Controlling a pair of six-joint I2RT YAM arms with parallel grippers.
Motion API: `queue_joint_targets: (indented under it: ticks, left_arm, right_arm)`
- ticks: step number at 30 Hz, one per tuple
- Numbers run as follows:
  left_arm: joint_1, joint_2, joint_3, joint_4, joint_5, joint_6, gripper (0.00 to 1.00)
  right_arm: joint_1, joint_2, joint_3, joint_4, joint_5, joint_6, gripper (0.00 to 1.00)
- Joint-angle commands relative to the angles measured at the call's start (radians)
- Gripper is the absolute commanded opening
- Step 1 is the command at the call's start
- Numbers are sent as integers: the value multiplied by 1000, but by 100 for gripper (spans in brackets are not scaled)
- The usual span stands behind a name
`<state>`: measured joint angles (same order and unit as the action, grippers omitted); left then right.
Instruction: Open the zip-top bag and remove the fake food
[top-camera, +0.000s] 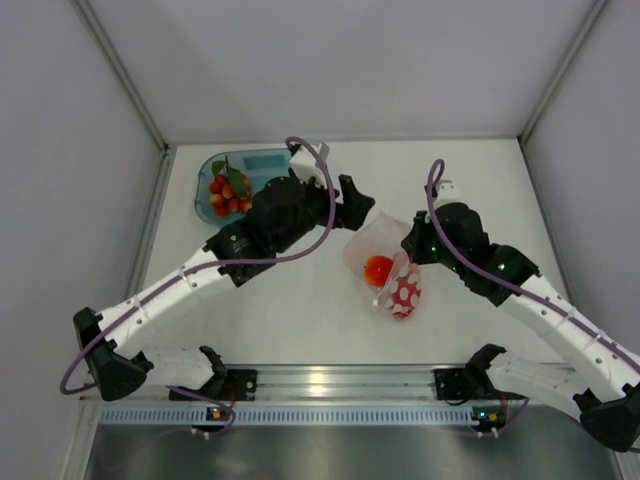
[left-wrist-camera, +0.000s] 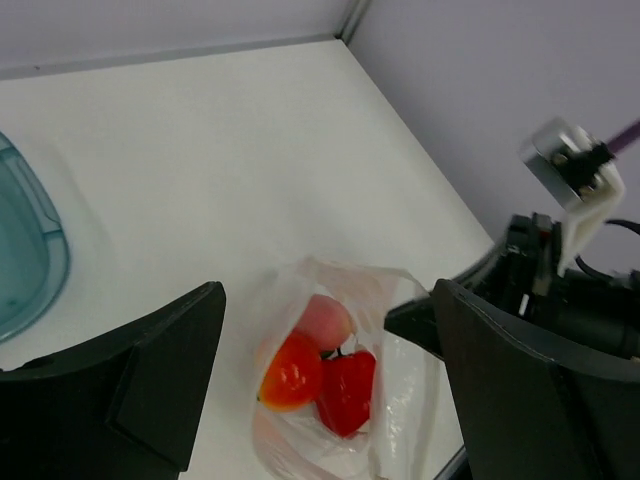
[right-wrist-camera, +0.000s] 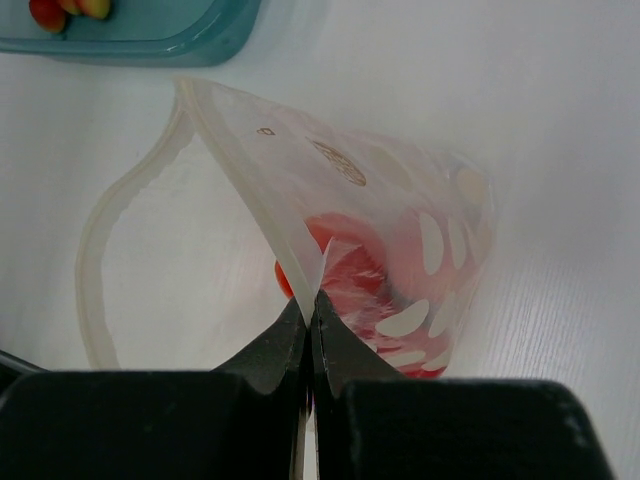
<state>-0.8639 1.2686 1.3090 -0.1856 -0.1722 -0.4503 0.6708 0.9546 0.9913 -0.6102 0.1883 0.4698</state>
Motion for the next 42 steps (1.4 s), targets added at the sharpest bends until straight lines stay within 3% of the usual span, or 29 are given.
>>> queue_joint_targets:
  ticks: [1, 7, 10, 14, 17, 21, 26, 37, 42]
  left_arm:
    - [-110, 14, -13, 15, -148, 2, 90]
    - [-182, 148, -1, 38, -167, -76, 86]
    - [-187, 224, 15, 43, -162, -99, 73]
    - [-187, 301, 22, 44, -136, -123, 48]
    - [-195, 334, 16, 44, -125, -136, 43]
    - [-207, 360, -4, 44, -125, -140, 45]
    - [-211, 405, -31, 43, -145, -122, 56]
    - [-211, 506, -33, 38, -164, -85, 64]
    - [-211, 564, -14, 38, -170, -84, 75]
  right_arm:
    - [-11, 12, 37, 38, 37, 23, 0]
    - [-11, 0, 15, 72, 20, 39, 0]
    - [-10, -14, -6, 81, 22, 47, 0]
    - [-11, -27, -23, 89, 20, 53, 0]
    - [-11, -24, -28, 86, 26, 52, 0]
    - [-11, -17, -36, 92, 31, 49, 0]
    - [-11, -11, -42, 101, 19, 50, 0]
    - [-20, -19, -66, 93, 13, 43, 0]
    - [-27, -25, -80, 95, -12, 38, 0]
